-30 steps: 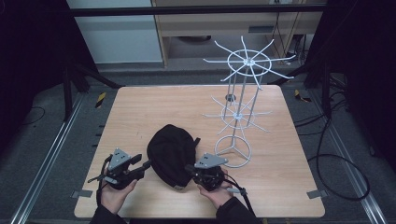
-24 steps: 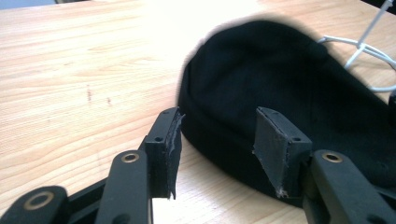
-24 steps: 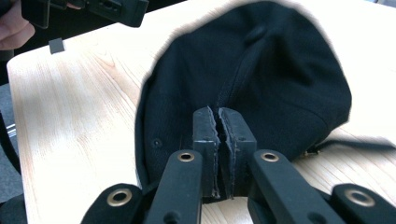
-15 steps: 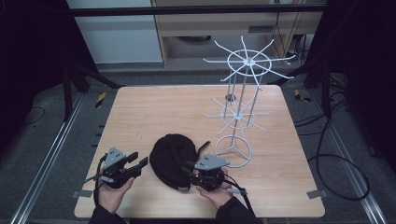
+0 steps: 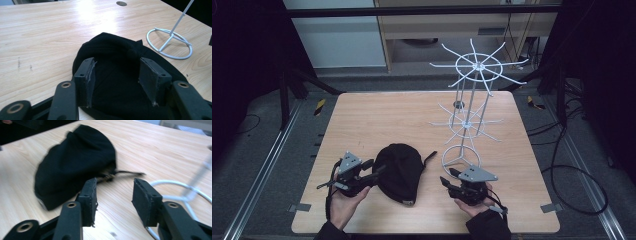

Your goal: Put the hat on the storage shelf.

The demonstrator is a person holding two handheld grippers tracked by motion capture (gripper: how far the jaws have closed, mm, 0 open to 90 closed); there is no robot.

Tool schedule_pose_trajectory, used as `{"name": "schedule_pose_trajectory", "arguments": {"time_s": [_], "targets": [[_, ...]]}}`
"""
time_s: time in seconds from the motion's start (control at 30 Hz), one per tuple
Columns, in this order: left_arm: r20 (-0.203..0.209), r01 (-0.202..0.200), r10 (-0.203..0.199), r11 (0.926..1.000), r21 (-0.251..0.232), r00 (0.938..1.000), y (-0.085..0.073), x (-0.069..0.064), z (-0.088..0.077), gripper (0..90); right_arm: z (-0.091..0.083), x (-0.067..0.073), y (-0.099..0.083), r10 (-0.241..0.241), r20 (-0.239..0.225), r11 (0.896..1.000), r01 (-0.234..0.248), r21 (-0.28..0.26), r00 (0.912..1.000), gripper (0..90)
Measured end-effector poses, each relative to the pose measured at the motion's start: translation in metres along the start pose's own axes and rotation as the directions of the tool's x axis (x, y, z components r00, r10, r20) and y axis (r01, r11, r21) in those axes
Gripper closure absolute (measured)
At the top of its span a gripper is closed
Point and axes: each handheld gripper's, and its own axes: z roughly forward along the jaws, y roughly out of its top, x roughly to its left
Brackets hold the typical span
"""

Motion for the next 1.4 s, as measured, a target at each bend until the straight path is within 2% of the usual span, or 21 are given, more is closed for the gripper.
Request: {"name": "schedule_pose_trajectory", "arguments": {"time_s": [0.03,0.1,0.13,0.17,0.27,0.3,0.33,0.37,0.43,0.47,0.5,0.53,0.57,0.67,0.7,0.83,1.0,1.13,1.2,1.33,1.4], "targets": [[0.000,0.000,0.000,1.0000,0.000,1.0000,0.000,0.000,0.000,44.8,0.000,0.000,0.000,0.000,0.000,1.000,0.000,0.000,1.0000,52.3],[0.003,0.011,-0.011,0.9999,0.001,0.9999,0.002,-0.002,0.004,44.2,-0.011,-0.012,-0.008,0.024,0.063,1.000,-0.024,0.001,0.9977,46.5],[0.003,0.011,-0.011,0.9999,0.001,0.9999,0.002,-0.002,0.004,43.9,-0.011,-0.012,-0.008,0.024,0.063,1.000,-0.024,0.001,0.9977,46.5],[0.003,0.014,-0.014,0.9999,0.006,0.9999,0.004,-0.004,0.007,43.6,-0.020,-0.022,-0.014,0.041,0.099,0.999,-0.042,0.005,0.9942,44.5],[-0.006,0.020,-0.020,0.9997,0.016,0.9998,0.006,-0.006,0.011,43.2,-0.030,-0.037,-0.021,0.074,0.151,0.997,-0.076,0.012,0.9858,41.6],[-0.006,0.022,-0.022,0.9995,0.021,0.9997,0.007,-0.006,0.013,43.2,-0.030,-0.037,-0.021,0.074,0.151,0.997,-0.076,0.012,0.9858,41.6],[-0.003,0.029,-0.028,0.9993,0.022,0.9996,0.008,-0.007,0.015,42.9,-0.033,-0.042,-0.023,0.088,0.170,0.996,-0.091,0.013,0.9815,40.7],[-0.001,0.031,-0.031,0.9991,0.030,0.9995,0.009,-0.010,0.020,42.5,-0.041,-0.054,-0.027,0.107,0.217,0.993,-0.113,0.016,0.9702,38.0],[-0.003,0.028,-0.028,0.9989,0.037,0.9996,0.010,-0.013,0.025,42.1,-0.045,-0.062,-0.030,0.111,0.247,0.993,-0.118,0.014,0.9627,36.8],[-0.003,0.028,-0.028,0.9989,0.037,0.9996,0.010,-0.013,0.025,41.7,-0.045,-0.062,-0.030,0.111,0.247,0.993,-0.118,0.014,0.9627,36.8],[-0.007,0.015,-0.014,0.9988,0.046,0.9999,0.011,-0.017,0.029,41.4,-0.050,-0.070,-0.034,0.125,0.267,0.991,-0.131,0.006,0.9556,36.1],[-0.007,0.015,-0.014,0.9988,0.046,0.9999,0.011,-0.017,0.029,41.1,-0.050,-0.070,-0.034,0.125,0.267,0.991,-0.131,0.006,0.9556,36.1],[-0.014,0.008,-0.007,0.9982,0.059,0.9999,0.011,-0.021,0.034,40.7,-0.053,-0.075,-0.037,0.136,0.287,0.990,-0.144,0.006,0.9482,35.6],[-0.024,0.001,0.001,0.9974,0.072,0.9997,0.011,-0.024,0.040,40.2,-0.055,-0.077,-0.039,0.143,0.296,0.988,-0.153,0.012,0.9444,35.0],[-0.034,0.001,0.002,0.9962,0.087,0.9994,0.011,-0.026,0.045,39.3,-0.055,-0.080,-0.041,0.126,0.313,0.990,-0.141,0.023,0.9414,34.5],[-0.032,0.022,-0.019,0.9951,0.096,0.9993,0.012,-0.026,0.052,37.6,-0.054,-0.083,-0.043,0.131,0.319,0.988,-0.149,0.031,0.9386,33.9],[-0.030,0.029,-0.026,0.9930,0.115,0.9992,0.013,-0.030,0.058,36.5,-0.052,-0.084,-0.044,0.125,0.319,0.988,-0.146,0.043,0.9396,33.6],[-0.049,0.034,-0.027,0.9867,0.159,0.9985,0.011,-0.031,0.067,36.4,-0.050,-0.084,-0.044,0.112,0.316,0.989,-0.136,0.056,0.9423,33.4],[-0.059,0.055,-0.045,0.9817,0.182,0.9973,0.011,-0.028,0.071,43.5,-0.049,-0.084,-0.044,0.113,0.313,0.988,-0.139,0.062,0.9430,33.5],[-0.071,0.055,-0.042,0.9779,0.201,0.9966,0.011,-0.025,0.073,62.0,-0.049,-0.086,-0.045,0.109,0.310,0.988,-0.136,0.067,0.9443,34.1],[-0.078,0.050,-0.035,0.9770,0.207,0.9963,0.010,-0.024,0.072,67.1,-0.049,-0.086,-0.045,0.112,0.310,0.988,-0.140,0.069,0.9441,34.2]]}}
